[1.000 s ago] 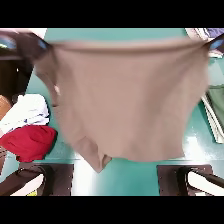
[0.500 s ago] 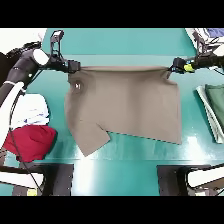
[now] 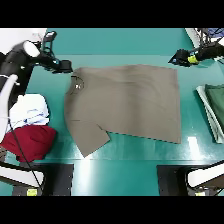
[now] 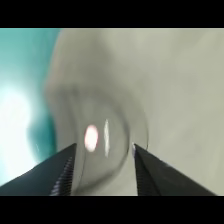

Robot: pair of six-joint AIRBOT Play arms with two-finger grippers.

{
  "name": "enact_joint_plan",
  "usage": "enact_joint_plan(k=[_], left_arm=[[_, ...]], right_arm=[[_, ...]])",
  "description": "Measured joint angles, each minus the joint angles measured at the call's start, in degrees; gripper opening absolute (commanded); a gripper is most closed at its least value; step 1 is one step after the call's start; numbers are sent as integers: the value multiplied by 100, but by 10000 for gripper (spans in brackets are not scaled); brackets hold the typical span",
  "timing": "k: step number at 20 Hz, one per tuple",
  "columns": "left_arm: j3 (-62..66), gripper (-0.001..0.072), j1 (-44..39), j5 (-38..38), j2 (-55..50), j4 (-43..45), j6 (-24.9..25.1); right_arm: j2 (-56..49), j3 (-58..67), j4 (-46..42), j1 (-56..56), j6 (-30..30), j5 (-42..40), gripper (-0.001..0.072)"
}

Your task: Fold the shirts.

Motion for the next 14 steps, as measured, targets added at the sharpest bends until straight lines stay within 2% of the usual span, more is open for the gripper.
enact_joint_plan(k=[3, 6, 9, 14], left_arm=[[-525, 417, 426, -758, 638, 11, -2], [-1735, 434, 645, -1078, 1480, 2, 0], [-3230, 446, 726, -1121, 2166, -129, 17], [-4929, 445, 769, -476, 2559, -719, 31]], right_arm=[[369, 37, 2, 50, -258, 612, 327], [761, 50, 2, 72, -400, 1038, 328], [1099, 52, 7, 72, -474, 1401, 343], [1482, 52, 0, 61, -503, 1766, 346]])
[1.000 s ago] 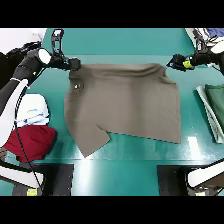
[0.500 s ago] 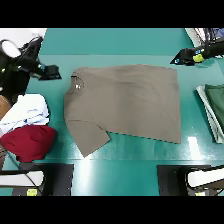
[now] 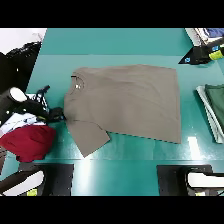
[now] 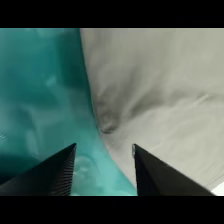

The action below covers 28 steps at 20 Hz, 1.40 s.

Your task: Fold the shirts.

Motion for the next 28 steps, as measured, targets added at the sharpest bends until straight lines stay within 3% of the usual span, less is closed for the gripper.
enact_joint_plan(k=[7, 8, 9, 13, 14, 15, 16, 22, 24, 28], left_arm=[[-625, 414, 13, 938, 92, -872, 48], [-647, 287, 9, 1060, 92, -946, 63], [-667, 22, 7, 1196, 90, -966, 85], [-597, 23, 9, 1342, 92, -1134, 208], [-525, 23, 11, 1320, 98, -1163, 273], [-437, 23, 11, 1281, 114, -1193, 343], [-350, 23, 11, 1198, 142, -1198, 409], [-57, 23, 11, 1073, 323, -1233, 595], [-28, 24, 11, 1027, 343, -1235, 645], [-7, 24, 11, 946, 358, -1233, 708]], right_arm=[[557, -916, -9, -341, -11, 55, 345], [723, -1261, -2, -472, -11, 2, 345], [894, -1615, -9, -616, -11, -57, 345], [1681, -3373, -131, -1434, -11, -286, 346], [1886, -3891, -269, -1665, -11, -313, 415], [2068, -4378, -442, -1880, -9, -328, 540], [2238, -4874, -616, -2083, -11, -358, 551], [2918, -7458, -957, -2870, -9, -894, 545], [2992, -7912, -791, -2942, -11, -1141, 459], [3056, -8253, -518, -2999, -9, -1453, 446]])
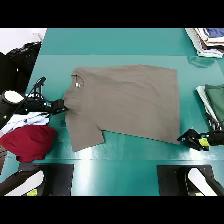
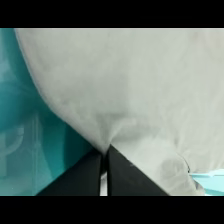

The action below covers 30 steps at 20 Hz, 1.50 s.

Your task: Fold the shirts.

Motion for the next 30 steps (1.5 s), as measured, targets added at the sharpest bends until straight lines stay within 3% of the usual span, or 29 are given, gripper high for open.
enact_joint_plan(k=[8, 9, 10, 11, 12, 13, 14, 18, 22, 30], left_arm=[[2, 24, 0, -39, 2, 0, 42], [2, 24, 0, -55, 2, 0, 42], [2, 24, 0, -94, 2, 0, 44], [2, 24, 0, -120, 2, 0, 48], [2, 24, 0, -153, 2, 11, 50], [2, 24, 0, -197, 2, 39, 55], [2, 23, 0, -236, 4, 59, 55], [92, 23, 0, -350, 179, 107, 52], [949, 23, -4, -551, 774, 131, 37], [5375, 23, -4, -756, 1569, 98, -76]], right_arm=[[20, -118, 179, 352, 9, -286, 422], [20, -120, 195, 546, 33, -365, 278], [13, -125, 190, 730, 72, -474, 218], [9, -136, 186, 905, 127, -538, 210], [7, -138, 205, 1075, 140, -584, 156], [4, -140, 203, 1209, 162, -619, 45], [-2, -142, 186, 1333, 177, -634, 15], [70, 122, 177, 1596, 227, -424, 14], [564, 1379, 216, 1646, 240, -195, 14], [1364, 5731, 271, 984, 258, -719, 14]])
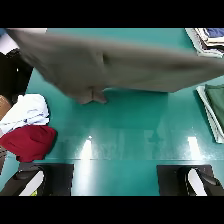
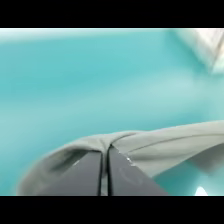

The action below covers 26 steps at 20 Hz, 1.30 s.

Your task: Fold the shirts.

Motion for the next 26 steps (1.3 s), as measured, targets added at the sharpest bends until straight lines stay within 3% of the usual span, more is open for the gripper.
enact_joint_plan(k=[4, 8, 12, 20, 23, 26], left_arm=[[2059, 23, 4, 151, 63, 0, -240], [2802, 23, 4, 168, 76, -85, -522], [1965, 23, 2, 44, 33, -133, -640], [-973, 24, -26, -555, -1213, -61, -660], [-1475, 24, -164, -361, -2098, -7, -516], [-1620, 24, -356, 400, -3010, -2, -256]], right_arm=[[-129, 1871, -39, -455, 0, -63, 14], [-553, 3080, -50, -636, -2, 245, 14], [-1019, 3082, -28, -505, 0, 693, 14], [-2686, 1412, -634, 811, 52, 1473, 14], [-3473, 970, -898, 1132, 109, 1388, 14], [-4310, 879, -1010, 1261, 197, 984, 14]])
